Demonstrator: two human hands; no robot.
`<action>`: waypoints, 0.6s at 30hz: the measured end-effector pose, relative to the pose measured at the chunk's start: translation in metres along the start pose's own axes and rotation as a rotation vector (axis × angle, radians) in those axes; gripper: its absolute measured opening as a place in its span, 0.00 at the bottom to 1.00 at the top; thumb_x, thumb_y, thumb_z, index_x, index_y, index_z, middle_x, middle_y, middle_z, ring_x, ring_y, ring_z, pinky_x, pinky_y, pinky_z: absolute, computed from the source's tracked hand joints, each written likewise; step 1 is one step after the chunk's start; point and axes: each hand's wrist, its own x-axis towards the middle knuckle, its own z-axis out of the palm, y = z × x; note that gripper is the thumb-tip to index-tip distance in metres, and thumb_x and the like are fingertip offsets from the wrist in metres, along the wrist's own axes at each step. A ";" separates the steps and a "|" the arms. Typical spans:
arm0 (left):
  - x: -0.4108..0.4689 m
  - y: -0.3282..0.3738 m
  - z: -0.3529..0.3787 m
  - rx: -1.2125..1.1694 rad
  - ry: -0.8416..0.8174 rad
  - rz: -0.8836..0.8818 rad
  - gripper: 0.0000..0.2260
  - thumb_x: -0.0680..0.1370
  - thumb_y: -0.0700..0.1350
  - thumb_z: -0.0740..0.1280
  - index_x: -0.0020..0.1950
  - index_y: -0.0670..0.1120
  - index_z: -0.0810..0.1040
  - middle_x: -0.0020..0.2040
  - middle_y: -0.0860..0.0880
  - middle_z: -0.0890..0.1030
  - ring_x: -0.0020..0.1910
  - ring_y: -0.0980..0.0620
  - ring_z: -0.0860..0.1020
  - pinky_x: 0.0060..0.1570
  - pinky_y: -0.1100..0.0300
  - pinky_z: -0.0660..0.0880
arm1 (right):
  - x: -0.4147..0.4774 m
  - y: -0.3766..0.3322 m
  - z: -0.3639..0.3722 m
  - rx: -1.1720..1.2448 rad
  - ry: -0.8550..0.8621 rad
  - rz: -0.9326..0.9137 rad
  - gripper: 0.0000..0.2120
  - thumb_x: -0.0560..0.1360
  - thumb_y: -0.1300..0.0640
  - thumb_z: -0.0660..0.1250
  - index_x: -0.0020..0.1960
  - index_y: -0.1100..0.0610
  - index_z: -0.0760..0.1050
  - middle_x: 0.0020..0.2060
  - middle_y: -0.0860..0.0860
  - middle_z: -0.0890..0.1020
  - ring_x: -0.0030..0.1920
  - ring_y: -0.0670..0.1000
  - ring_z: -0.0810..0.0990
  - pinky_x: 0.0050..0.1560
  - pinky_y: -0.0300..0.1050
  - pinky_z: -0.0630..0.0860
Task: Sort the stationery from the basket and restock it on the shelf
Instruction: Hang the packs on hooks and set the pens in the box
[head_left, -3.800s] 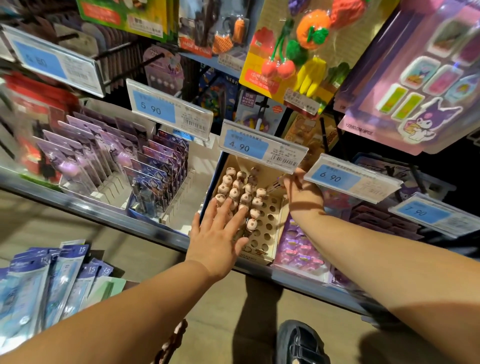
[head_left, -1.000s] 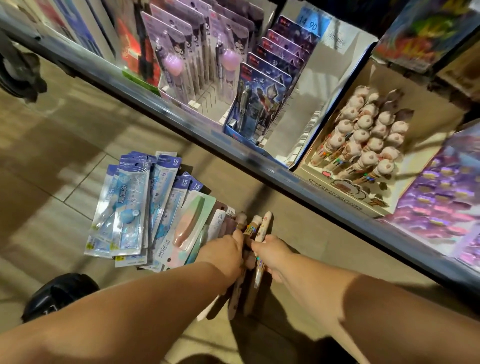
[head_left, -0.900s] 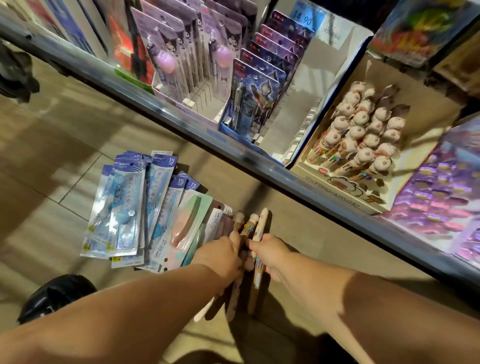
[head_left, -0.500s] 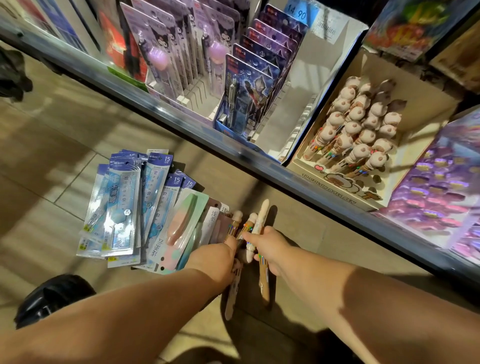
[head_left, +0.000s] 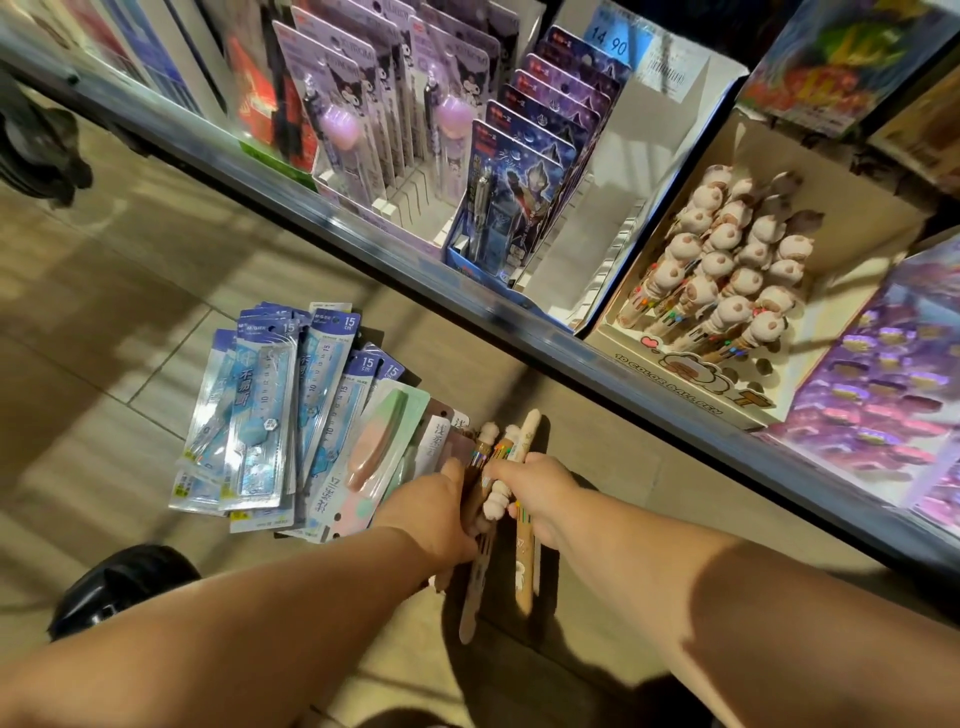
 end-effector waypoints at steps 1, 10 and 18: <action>0.002 -0.003 -0.002 -0.036 0.004 0.006 0.22 0.70 0.49 0.73 0.60 0.49 0.68 0.44 0.50 0.76 0.44 0.48 0.77 0.41 0.57 0.74 | -0.003 -0.003 -0.002 0.022 -0.014 -0.011 0.06 0.74 0.56 0.70 0.48 0.57 0.75 0.40 0.54 0.78 0.36 0.49 0.74 0.34 0.40 0.71; 0.002 -0.032 -0.012 -0.244 -0.002 0.083 0.09 0.72 0.51 0.73 0.49 0.50 0.85 0.38 0.56 0.79 0.40 0.55 0.77 0.38 0.67 0.68 | -0.014 -0.017 -0.020 0.178 -0.044 -0.028 0.07 0.75 0.58 0.69 0.51 0.59 0.75 0.44 0.59 0.79 0.42 0.55 0.76 0.46 0.49 0.73; 0.000 -0.040 -0.020 -0.762 0.053 -0.007 0.07 0.71 0.45 0.76 0.45 0.43 0.83 0.35 0.54 0.79 0.34 0.60 0.74 0.31 0.74 0.67 | -0.036 -0.007 -0.023 0.091 -0.205 -0.057 0.05 0.76 0.60 0.68 0.52 0.57 0.76 0.42 0.54 0.80 0.39 0.49 0.79 0.32 0.39 0.74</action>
